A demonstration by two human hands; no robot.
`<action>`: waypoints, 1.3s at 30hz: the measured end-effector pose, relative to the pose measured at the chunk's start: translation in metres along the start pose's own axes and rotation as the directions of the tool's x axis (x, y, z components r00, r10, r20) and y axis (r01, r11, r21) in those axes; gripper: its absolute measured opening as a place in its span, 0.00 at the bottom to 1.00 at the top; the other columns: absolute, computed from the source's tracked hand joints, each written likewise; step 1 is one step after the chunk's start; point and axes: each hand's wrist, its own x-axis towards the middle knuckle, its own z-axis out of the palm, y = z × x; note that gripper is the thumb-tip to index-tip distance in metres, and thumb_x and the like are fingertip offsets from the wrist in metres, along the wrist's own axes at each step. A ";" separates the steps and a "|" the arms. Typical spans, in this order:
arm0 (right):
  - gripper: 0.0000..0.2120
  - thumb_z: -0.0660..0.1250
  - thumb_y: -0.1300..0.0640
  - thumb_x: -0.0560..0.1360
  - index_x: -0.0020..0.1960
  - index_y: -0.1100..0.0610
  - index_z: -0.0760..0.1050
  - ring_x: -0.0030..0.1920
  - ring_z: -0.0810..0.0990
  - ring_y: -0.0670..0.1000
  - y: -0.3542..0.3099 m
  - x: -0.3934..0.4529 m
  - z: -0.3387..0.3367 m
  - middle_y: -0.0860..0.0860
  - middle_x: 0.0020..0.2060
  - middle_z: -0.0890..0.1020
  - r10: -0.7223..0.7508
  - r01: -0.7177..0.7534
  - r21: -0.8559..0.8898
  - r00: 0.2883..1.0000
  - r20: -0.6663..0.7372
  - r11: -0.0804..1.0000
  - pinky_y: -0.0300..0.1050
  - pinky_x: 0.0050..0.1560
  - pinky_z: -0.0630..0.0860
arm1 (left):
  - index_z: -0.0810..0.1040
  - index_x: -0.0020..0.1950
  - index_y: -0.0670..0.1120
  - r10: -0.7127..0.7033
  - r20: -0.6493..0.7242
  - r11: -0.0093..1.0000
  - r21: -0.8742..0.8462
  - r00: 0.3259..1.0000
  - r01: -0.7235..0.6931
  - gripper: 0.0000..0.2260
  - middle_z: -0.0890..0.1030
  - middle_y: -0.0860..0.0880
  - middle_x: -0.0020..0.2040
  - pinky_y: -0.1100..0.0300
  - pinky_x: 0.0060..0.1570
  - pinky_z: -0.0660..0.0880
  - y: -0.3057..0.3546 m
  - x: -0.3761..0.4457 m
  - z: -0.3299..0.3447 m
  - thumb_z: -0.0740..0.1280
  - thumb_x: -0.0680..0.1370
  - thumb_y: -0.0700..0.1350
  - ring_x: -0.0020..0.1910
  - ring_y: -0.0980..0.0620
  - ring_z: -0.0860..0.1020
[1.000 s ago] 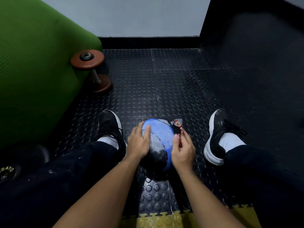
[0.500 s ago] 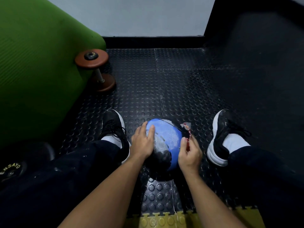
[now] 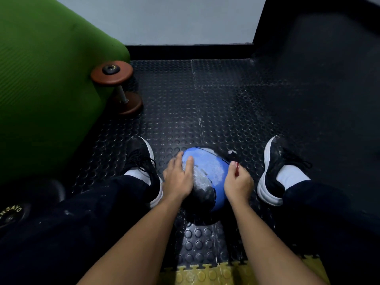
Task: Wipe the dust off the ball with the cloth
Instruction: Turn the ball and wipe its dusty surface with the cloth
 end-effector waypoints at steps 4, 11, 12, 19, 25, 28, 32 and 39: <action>0.18 0.60 0.48 0.78 0.50 0.59 0.83 0.50 0.81 0.54 -0.019 -0.001 -0.006 0.52 0.49 0.84 -0.197 0.192 0.072 0.978 0.072 0.979 0.40 0.48 0.71 | 0.60 0.79 0.61 -0.025 0.006 1.000 0.010 1.000 0.025 0.30 0.61 0.52 0.81 0.41 0.76 0.57 0.003 -0.001 0.002 0.49 0.79 0.69 0.79 0.44 0.60; 0.24 0.56 0.44 0.77 0.47 0.62 0.81 0.49 0.81 0.61 0.001 -0.018 -0.009 0.59 0.47 0.84 0.012 -0.012 0.091 1.000 -0.004 0.996 0.44 0.46 0.70 | 0.59 0.80 0.60 0.025 -0.014 1.000 0.011 1.000 -0.025 0.29 0.62 0.51 0.81 0.44 0.76 0.59 0.001 -0.010 -0.002 0.50 0.80 0.68 0.79 0.46 0.60; 0.23 0.56 0.44 0.78 0.43 0.61 0.80 0.47 0.80 0.62 -0.001 -0.011 -0.009 0.60 0.45 0.84 0.112 -0.114 0.051 0.993 0.044 0.992 0.47 0.43 0.69 | 0.59 0.80 0.60 0.023 -0.016 0.999 0.032 1.000 -0.022 0.29 0.62 0.51 0.80 0.44 0.75 0.60 0.002 -0.013 -0.002 0.50 0.80 0.69 0.78 0.45 0.61; 0.22 0.59 0.47 0.80 0.31 0.57 0.67 0.39 0.76 0.59 -0.018 0.029 -0.013 0.53 0.30 0.76 0.068 -0.051 -0.078 0.969 0.237 0.996 0.48 0.39 0.67 | 0.68 0.71 0.57 0.020 -0.031 0.985 0.174 0.999 -0.015 0.30 0.71 0.47 0.70 0.43 0.69 0.66 -0.005 0.003 -0.022 0.53 0.76 0.72 0.70 0.44 0.69; 0.19 0.59 0.47 0.77 0.55 0.58 0.82 0.57 0.79 0.56 -0.012 -0.022 -0.006 0.54 0.55 0.82 -0.265 0.262 0.043 0.962 0.072 0.964 0.43 0.58 0.71 | 0.58 0.81 0.59 0.158 0.155 0.985 -0.091 0.975 -0.145 0.29 0.57 0.52 0.83 0.52 0.79 0.51 -0.011 0.009 -0.018 0.59 0.81 0.64 0.81 0.56 0.52; 0.20 0.59 0.49 0.78 0.64 0.58 0.78 0.66 0.75 0.54 0.005 -0.049 -0.007 0.57 0.65 0.78 -0.369 0.367 0.065 0.929 0.009 0.928 0.46 0.69 0.67 | 0.60 0.80 0.60 0.149 0.161 0.987 -0.087 0.976 -0.136 0.29 0.60 0.53 0.81 0.48 0.79 0.54 -0.012 0.010 -0.017 0.60 0.80 0.65 0.80 0.55 0.56; 0.26 0.56 0.43 0.76 0.46 0.64 0.81 0.48 0.81 0.62 0.008 -0.019 -0.008 0.61 0.46 0.84 -0.031 0.033 0.067 0.999 -0.027 0.997 0.45 0.45 0.70 | 0.60 0.80 0.61 0.130 0.154 0.987 -0.114 0.979 -0.113 0.35 0.60 0.52 0.81 0.47 0.79 0.55 -0.013 0.005 -0.013 0.59 0.75 0.72 0.80 0.53 0.57; 0.20 0.60 0.50 0.78 0.62 0.60 0.80 0.66 0.75 0.53 -0.006 -0.040 -0.012 0.55 0.64 0.79 -0.388 0.379 0.128 0.920 0.058 0.917 0.45 0.70 0.67 | 0.60 0.80 0.59 0.087 0.113 0.995 -0.067 0.990 -0.080 0.31 0.61 0.50 0.81 0.46 0.78 0.57 -0.005 0.011 -0.009 0.59 0.79 0.68 0.80 0.47 0.59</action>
